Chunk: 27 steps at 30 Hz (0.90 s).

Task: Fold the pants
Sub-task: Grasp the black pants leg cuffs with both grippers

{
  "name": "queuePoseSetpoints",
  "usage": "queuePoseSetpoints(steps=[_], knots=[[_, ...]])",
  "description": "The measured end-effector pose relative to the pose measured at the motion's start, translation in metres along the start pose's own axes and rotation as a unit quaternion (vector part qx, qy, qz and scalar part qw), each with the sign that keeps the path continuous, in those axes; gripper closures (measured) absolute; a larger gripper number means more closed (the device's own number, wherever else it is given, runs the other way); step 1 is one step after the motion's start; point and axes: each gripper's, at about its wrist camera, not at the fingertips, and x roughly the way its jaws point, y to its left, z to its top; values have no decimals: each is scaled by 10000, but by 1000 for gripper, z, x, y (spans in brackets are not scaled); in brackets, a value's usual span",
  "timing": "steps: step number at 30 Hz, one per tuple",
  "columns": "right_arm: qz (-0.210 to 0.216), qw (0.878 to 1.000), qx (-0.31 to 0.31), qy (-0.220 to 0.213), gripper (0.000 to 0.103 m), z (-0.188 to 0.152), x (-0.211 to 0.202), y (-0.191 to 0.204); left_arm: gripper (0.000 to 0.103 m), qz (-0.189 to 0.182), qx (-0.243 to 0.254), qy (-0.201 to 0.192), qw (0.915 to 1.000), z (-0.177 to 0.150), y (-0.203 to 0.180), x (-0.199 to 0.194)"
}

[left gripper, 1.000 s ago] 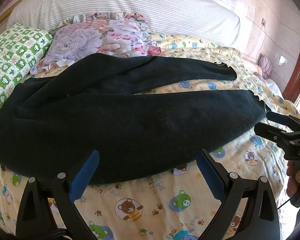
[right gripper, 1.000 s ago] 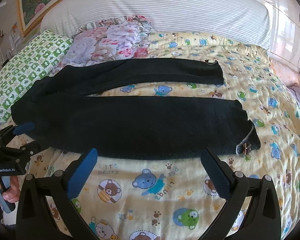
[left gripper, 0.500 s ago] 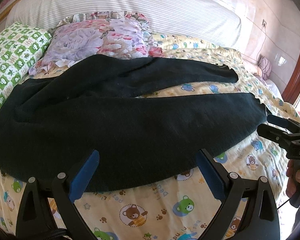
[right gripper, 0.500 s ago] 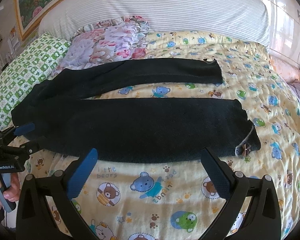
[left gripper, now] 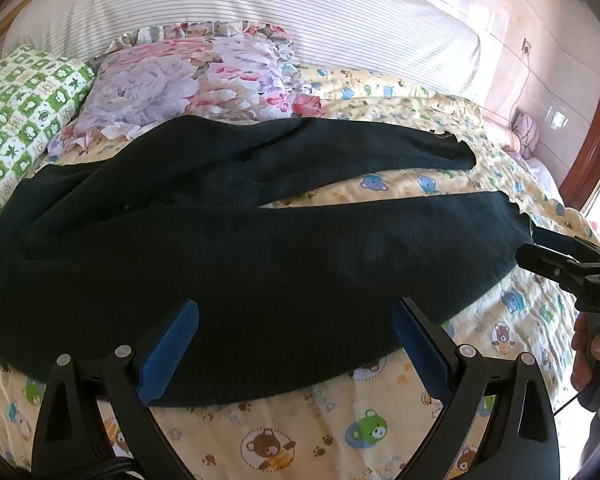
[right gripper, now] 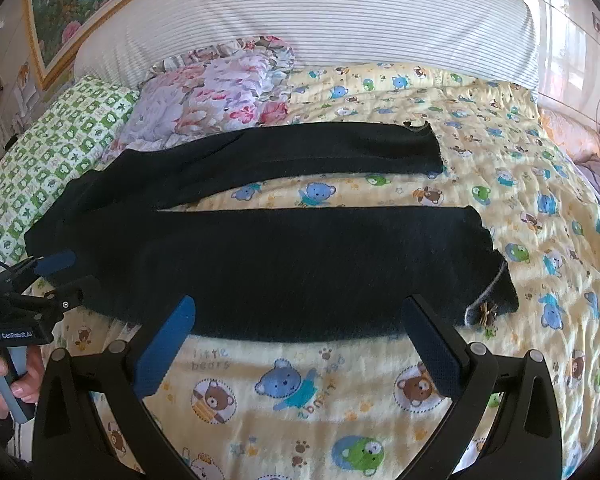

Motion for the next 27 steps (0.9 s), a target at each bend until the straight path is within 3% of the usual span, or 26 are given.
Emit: queuePoseSetpoints(steps=[12, 21, 27], knots=[[177, 9996, 212, 77, 0, 33, 15, -26, 5, -118, 166, 72, 9998, 39, 3, 17], [227, 9990, 374, 127, 0, 92, 35, -71, 5, -553, 494, 364, 9966, 117, 8, 56], [321, 9965, 735, 217, 0, 133, 57, -109, 5, -642, 712, 533, 9940, 162, 7, 93]])
